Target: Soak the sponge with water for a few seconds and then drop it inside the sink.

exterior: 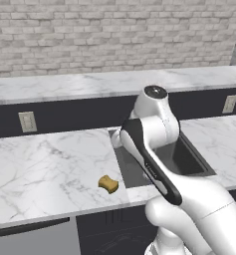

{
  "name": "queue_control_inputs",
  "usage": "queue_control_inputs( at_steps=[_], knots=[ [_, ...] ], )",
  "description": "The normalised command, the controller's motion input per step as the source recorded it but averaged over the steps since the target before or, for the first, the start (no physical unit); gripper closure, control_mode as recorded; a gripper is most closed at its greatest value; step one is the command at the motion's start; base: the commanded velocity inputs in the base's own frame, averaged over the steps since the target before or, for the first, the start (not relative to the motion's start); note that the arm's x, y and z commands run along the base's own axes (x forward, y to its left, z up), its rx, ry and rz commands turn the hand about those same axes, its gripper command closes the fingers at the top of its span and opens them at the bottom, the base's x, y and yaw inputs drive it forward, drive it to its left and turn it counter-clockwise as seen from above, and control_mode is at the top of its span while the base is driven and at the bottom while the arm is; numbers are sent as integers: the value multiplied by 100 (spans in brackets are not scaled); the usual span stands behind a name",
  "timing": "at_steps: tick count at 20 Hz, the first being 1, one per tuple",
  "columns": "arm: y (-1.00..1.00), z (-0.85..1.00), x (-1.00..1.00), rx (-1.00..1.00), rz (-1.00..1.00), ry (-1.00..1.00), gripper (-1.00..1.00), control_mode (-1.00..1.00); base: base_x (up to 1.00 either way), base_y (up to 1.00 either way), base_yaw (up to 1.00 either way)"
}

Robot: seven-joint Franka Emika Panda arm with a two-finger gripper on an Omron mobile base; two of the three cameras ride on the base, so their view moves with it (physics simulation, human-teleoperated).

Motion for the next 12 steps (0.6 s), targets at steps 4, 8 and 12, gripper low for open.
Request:
queue_control_inputs(
  at_steps=[4, 8, 12],
  knots=[
    [14, -43, -18, 0, 0, 7, -100, -100, 0, 0, 0],
    [17, -23, -22, 0, 0, 6, -100, -100, 0, 0, 0],
    [24, -29, -15, 0, 0, 6, -100, -100, 0, 0, 0]
  ],
)
